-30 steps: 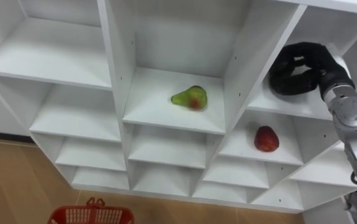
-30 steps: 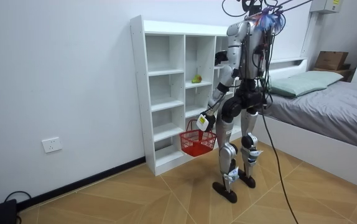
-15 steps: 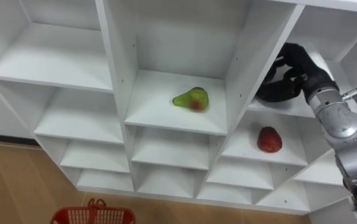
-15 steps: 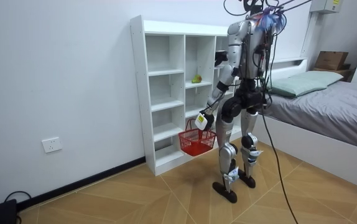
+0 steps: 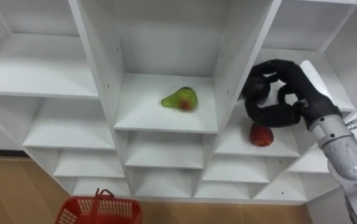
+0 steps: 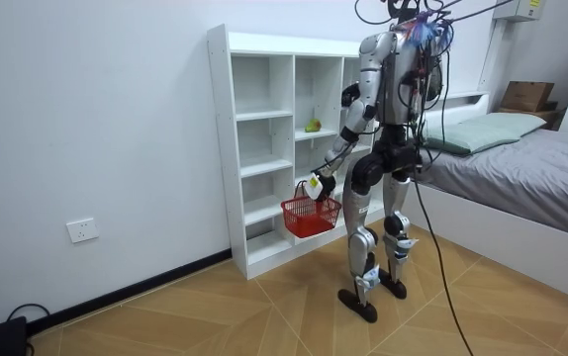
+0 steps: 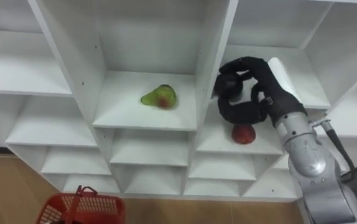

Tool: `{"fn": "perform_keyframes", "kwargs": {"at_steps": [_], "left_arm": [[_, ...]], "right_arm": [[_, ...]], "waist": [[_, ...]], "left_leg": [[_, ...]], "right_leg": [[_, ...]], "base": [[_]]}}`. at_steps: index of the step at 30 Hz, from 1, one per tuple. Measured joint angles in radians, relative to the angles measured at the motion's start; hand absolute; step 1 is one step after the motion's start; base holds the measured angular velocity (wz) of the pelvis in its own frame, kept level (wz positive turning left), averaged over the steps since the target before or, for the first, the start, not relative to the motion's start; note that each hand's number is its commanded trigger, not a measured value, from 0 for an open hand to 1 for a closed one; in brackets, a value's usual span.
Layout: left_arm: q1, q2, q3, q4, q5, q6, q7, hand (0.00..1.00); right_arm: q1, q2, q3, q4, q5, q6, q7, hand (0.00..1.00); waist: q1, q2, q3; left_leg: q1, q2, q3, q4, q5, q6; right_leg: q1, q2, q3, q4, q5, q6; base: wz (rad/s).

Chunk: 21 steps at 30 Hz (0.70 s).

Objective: Collect fruits from the closet

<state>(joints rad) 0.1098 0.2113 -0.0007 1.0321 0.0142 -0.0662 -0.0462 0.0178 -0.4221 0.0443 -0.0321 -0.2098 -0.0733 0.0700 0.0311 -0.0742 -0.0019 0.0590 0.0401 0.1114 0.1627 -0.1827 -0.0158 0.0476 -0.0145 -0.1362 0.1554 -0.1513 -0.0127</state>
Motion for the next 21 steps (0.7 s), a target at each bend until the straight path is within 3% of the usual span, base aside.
{"fn": "perform_keyframes", "kwargs": {"at_steps": [8, 14, 21], "left_arm": [[0.003, 0.0, -0.005, 0.005, -0.013, -0.001, 0.014, 1.0], [0.002, 0.001, -0.006, 0.005, -0.013, -0.013, 0.016, 1.0], [-0.005, 0.002, -0.048, 0.019, -0.025, -0.014, 0.023, 1.0]], "right_arm": [[0.068, 0.021, -0.029, -0.115, 0.002, 0.001, 0.044, 1.0], [0.1, 0.061, -0.028, -0.147, -0.005, -0.002, 0.071, 1.0], [0.105, 0.069, -0.021, -0.178, -0.005, -0.001, 0.088, 1.0]], "waist": [[-0.027, 0.001, 0.0004], [-0.035, 0.004, -0.0015], [-0.036, 0.007, -0.0017]], "left_leg": [[0.001, 0.002, 0.042, -0.01, 0.0, 0.001], [-0.01, 0.003, 0.048, -0.011, 0.0, 0.001], [-0.026, 0.003, 0.048, -0.011, 0.0, 0.001]], "right_leg": [[-0.033, 0.005, 0.053, 0.015, 0.007, 0.005], [-0.048, 0.006, 0.054, 0.016, 0.01, 0.003], [-0.065, 0.006, 0.053, 0.022, 0.01, 0.003]], "base": [[-0.17], [-0.05], [0.0]]}}
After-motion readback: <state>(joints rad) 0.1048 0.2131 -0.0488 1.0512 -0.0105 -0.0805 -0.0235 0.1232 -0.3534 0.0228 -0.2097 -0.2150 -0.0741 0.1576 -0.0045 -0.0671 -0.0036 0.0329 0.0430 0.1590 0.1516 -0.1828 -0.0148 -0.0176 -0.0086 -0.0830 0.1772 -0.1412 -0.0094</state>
